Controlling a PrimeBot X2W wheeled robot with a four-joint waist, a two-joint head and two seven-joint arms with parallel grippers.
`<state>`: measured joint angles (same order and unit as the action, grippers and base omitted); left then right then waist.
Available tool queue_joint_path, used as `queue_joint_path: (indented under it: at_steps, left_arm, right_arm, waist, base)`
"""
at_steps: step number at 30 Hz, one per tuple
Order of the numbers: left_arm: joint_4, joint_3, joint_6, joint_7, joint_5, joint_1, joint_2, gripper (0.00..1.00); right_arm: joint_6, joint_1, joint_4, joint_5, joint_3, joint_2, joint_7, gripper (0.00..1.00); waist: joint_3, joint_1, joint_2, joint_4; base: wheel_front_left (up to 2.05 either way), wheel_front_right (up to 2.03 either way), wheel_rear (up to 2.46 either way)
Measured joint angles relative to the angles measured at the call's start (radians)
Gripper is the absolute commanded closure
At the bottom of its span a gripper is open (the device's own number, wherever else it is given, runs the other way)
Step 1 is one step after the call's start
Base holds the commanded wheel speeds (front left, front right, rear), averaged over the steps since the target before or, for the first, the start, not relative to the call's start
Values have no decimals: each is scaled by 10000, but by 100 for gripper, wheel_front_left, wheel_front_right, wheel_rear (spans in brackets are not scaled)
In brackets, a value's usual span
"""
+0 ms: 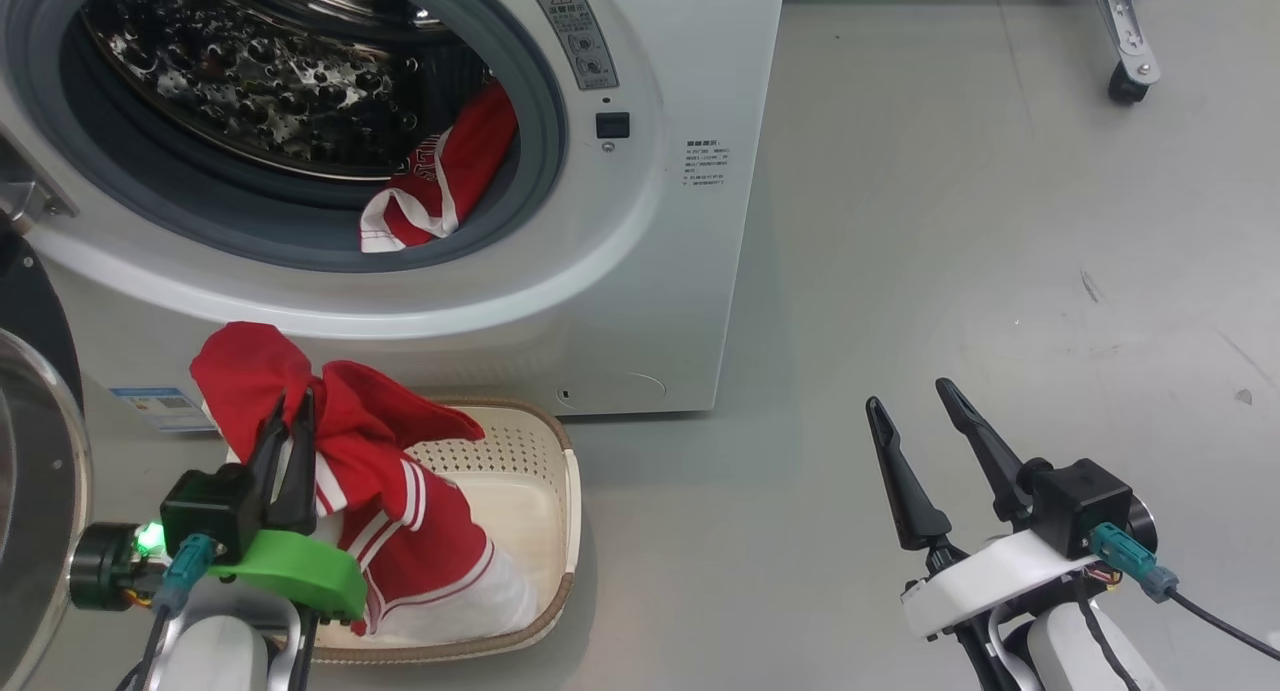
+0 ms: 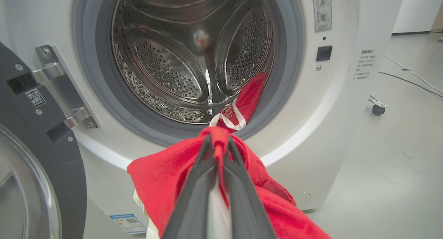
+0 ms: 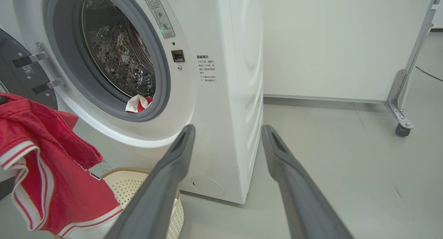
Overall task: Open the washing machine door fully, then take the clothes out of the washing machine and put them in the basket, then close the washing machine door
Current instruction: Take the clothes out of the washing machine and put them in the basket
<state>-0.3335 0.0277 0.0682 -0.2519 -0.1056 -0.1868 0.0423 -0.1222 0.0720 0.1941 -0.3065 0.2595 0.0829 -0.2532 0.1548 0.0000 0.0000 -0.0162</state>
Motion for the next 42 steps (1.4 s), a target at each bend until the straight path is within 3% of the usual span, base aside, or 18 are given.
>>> queue_joint_path:
  at_steps: [14,25,34,42]
  left_arm:
    - [-1093,56,-17,92,-13,-81,-2,100]
    - [-1791,71,-23,368,2,-1287,23,100]
    - [-2671,-203,-104,571,4,-1820,470,100]
    - [-3639,-316,-104,575,-48,-2360,477,100]
  right_arm:
    - [0,356,-253,0,27,79,0,0]
    - [0,753,-456,0,63,81,0,0]
    - [0,1258,-662,-2,-140,90,-2,0]
    - [0,1394,-740,0,-378,144,-2,0]
  waist:
    - [1037,0,0,-489]
    - [2200,0,0,-973]
    - [3188,0,0,-1386]
    - [3952,0,0,-1640]
  base:
    - [0,0,0]
    - [0,0,0]
    - [0,0,0]
    - [0,0,0]
